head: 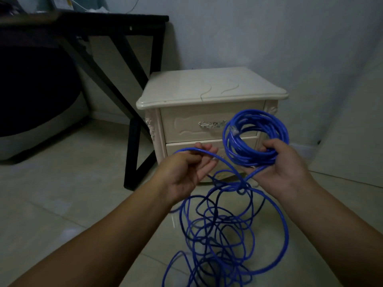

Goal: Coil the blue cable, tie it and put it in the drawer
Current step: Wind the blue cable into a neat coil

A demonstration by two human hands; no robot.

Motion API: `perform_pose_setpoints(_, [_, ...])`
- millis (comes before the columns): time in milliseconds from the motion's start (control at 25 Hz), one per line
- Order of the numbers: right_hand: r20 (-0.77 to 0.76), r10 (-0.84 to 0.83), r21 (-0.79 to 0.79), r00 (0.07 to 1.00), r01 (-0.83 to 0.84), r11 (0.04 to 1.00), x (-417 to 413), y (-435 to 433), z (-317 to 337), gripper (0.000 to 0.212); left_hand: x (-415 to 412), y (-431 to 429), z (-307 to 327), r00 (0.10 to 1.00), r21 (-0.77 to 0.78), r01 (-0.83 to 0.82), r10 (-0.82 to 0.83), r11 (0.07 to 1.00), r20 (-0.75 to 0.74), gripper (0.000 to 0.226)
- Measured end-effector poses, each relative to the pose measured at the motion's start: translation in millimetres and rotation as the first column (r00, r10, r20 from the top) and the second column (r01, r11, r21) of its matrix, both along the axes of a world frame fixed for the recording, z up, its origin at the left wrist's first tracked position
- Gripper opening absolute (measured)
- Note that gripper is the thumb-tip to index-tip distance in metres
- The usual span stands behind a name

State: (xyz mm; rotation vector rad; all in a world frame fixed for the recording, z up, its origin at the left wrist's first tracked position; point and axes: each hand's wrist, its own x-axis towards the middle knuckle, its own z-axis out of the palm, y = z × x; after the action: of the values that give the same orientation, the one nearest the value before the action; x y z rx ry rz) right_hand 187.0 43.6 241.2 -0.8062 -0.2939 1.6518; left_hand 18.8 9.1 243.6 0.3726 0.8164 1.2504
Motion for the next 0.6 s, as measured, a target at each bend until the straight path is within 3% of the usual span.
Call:
perform_pose_setpoints(120, [0.119, 0.031, -0.063, 0.992, -0.023, 0.998, 2, 2, -11, 0.029, -6, -5, 5, 0.955, 0.095, 0.040, -0.011, 0.995, -0.296, 0.038])
perform_pose_setpoints(200, [0.344, 0.092, -0.060, 0.934, -0.076, 0.995, -2, 2, -20, 0.026, -12, -6, 4, 0.818, 0.194, 0.126, 0.008, 0.973, -0.574, 0.027])
perform_pose_setpoints(280, [0.594, 0.154, -0.012, 0.789, -0.183, 0.983, -9, -1, -25, 0.021, -20, -5, 4, 0.688, 0.252, 0.187, 0.057, 0.949, -0.723, 0.017])
perform_pose_setpoints(360, [0.759, 0.255, 0.001, 0.599, -0.393, 0.920, -16, -10, -27, 0.014, -32, -1, 7, 0.653, 0.273, 0.263, 0.037, 0.925, -0.756, 0.037])
perform_pose_setpoints(400, [0.779, 0.339, -0.027, 0.527, -0.512, 0.859, -18, -13, -27, 0.016, -38, 1, 10, 0.654, 0.250, 0.312, -0.016, 0.917, -0.756, 0.048])
perform_pose_setpoints(480, [0.686, 0.546, -0.102, 0.481, -0.679, 0.727, -24, -19, -27, 0.018, -47, 3, 11, 0.614, 0.115, 0.442, -0.207, 0.890, -0.761, 0.047])
perform_pose_setpoints(600, [0.441, 0.761, -0.185, 0.477, -0.781, 0.597, -26, -19, -29, 0.026, -45, 3, 0, 0.401, -0.177, 0.689, -0.573, 0.703, -0.714, 0.035])
